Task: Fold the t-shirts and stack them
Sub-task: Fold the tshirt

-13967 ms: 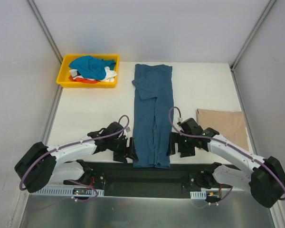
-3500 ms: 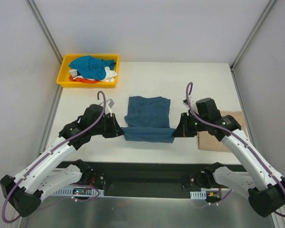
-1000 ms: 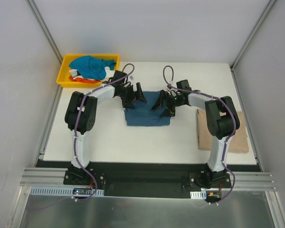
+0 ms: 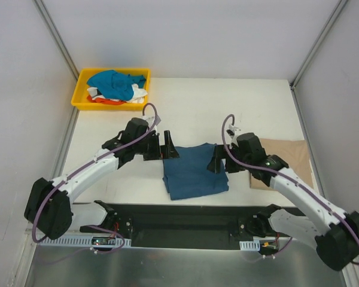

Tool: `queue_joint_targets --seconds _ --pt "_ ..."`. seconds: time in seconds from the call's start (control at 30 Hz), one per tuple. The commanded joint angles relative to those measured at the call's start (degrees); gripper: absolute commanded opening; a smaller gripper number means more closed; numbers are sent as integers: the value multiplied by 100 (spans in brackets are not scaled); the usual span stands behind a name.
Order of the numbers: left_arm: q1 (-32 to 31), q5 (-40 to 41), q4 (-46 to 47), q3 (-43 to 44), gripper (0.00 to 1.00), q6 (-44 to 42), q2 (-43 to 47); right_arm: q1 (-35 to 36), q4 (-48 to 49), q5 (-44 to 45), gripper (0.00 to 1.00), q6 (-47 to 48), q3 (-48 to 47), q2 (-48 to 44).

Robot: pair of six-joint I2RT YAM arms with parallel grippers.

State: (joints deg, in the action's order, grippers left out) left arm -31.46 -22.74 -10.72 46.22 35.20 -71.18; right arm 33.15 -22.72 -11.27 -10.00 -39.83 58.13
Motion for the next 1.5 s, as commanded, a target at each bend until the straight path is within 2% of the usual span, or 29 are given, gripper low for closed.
queue_joint_targets --seconds 0.0,0.03,0.07,0.13,0.2,0.33,0.47,0.6,0.8,0.9,1.2,1.47 --pt "44 1024 -299 335 99 -557 551 25 451 1468 96 210 -16 -1292" --pt "52 1305 -299 335 99 -602 683 25 548 1765 97 -69 63 -1835" --pt "96 1429 -316 309 99 -628 745 25 393 2647 96 -342 133 -2049" --pt "140 1850 -334 274 99 -699 877 16 -116 3750 97 -1255 125 -2401" --pt "289 2124 -430 195 99 -646 939 25 -232 4044 97 -917 125 -2447" --pt "728 2239 -536 -50 99 -418 1132 16 -540 3492 97 -468 -103 -2053" --pt "1072 2529 -536 -323 99 -111 1317 25 -760 2545 97 40 -279 -1376" --pt "1142 2670 -528 -420 99 -84 1291 25 -945 2401 97 165 -542 -524" --pt "1221 2468 -519 -289 99 -171 922 43 -602 1795 97 60 -788 1179" --pt "1239 2485 -519 -271 99 -224 886 69 -664 1777 97 -28 -965 1700" --pt "1309 2301 -422 -385 99 -268 948 87 -585 1707 99 -231 -947 2352" --pt "1336 2037 -361 -438 99 -277 1018 306 -207 1425 91 -213 -1132 2914"
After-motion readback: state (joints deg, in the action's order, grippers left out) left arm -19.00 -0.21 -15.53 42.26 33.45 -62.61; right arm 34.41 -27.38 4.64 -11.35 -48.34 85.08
